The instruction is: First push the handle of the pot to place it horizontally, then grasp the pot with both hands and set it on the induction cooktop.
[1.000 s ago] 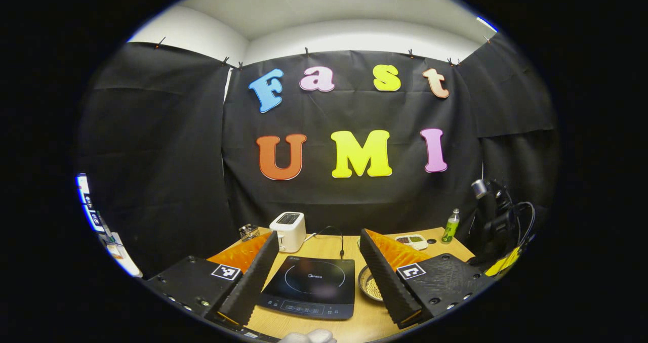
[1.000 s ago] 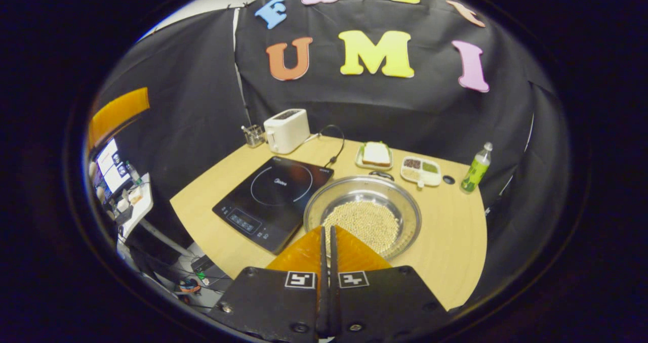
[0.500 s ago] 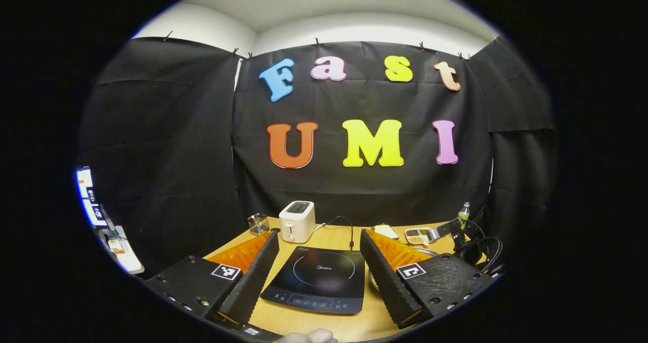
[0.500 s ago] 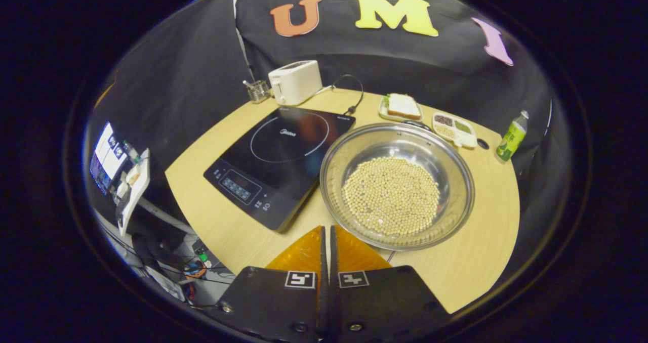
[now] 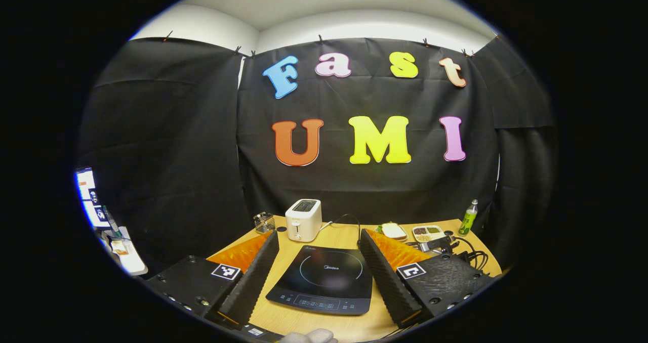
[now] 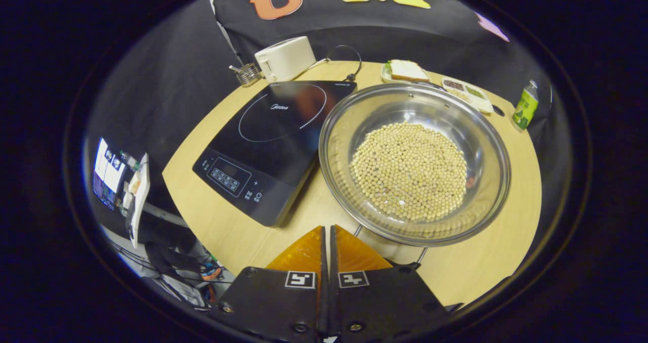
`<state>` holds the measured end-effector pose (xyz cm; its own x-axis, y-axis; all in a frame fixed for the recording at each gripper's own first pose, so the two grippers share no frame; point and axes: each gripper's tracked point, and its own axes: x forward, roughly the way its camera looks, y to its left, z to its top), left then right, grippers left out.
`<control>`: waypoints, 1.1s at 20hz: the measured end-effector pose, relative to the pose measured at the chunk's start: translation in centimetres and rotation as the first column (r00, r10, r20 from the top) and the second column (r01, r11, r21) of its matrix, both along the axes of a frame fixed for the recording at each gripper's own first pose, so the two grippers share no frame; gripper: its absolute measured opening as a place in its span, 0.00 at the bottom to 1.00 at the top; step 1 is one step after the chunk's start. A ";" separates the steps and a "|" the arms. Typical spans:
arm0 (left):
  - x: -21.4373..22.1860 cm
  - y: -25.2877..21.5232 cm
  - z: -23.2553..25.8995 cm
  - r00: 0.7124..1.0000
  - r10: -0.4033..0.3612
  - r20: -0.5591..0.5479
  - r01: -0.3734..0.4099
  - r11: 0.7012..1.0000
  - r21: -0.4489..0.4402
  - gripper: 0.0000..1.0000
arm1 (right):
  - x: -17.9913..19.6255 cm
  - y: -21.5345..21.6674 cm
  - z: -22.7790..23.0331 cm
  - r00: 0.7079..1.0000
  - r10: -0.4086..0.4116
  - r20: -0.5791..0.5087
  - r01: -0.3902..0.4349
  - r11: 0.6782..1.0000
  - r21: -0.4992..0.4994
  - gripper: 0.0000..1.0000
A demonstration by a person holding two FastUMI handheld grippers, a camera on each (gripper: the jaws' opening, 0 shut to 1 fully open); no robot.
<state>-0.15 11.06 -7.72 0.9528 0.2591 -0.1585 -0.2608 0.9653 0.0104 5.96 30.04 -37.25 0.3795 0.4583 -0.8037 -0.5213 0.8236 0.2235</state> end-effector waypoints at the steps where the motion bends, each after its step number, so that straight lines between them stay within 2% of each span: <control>1: 0.1 0.0 0.0 1.000 0.001 -0.003 -0.001 1.000 0.000 0.96 | 0.1 -0.1 0.0 1.000 0.007 0.012 -0.006 1.000 -0.012 0.04; 12: 2.1 -1.4 -0.6 0.999 -0.040 -0.009 0.040 0.999 -0.009 0.96 | -0.1 -3.9 -0.8 1.000 -0.024 -0.007 0.024 0.999 -0.038 0.04; 15: 2.6 -2.2 -0.6 0.998 -0.062 -0.006 0.062 0.998 -0.012 0.96 | 0.0 -5.5 -1.3 0.999 -0.051 -0.014 0.051 0.997 -0.053 0.03; 16: 2.9 -2.5 -0.7 0.997 -0.071 -0.006 0.071 0.997 -0.013 0.96 | 0.0 -6.0 -1.5 0.998 -0.063 -0.016 0.062 0.997 -0.056 0.00; 17: 3.1 -2.8 -0.8 0.997 -0.080 -0.007 0.079 0.997 -0.014 0.96 | 0.1 -6.5 -1.6 0.997 -0.073 -0.020 0.072 0.996 -0.059 0.04; 22: 4.1 -4.1 -1.2 0.993 -0.117 -0.009 0.117 0.993 -0.020 0.96 | 0.4 -9.0 -1.8 0.993 -0.115 -0.012 0.114 0.991 -0.074 0.04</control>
<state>3.97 6.98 -8.87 0.9746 0.1424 -0.1726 -0.1458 0.9893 -0.0068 6.39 21.07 -39.01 0.4126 0.3526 -0.8399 -0.4191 0.8921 0.1687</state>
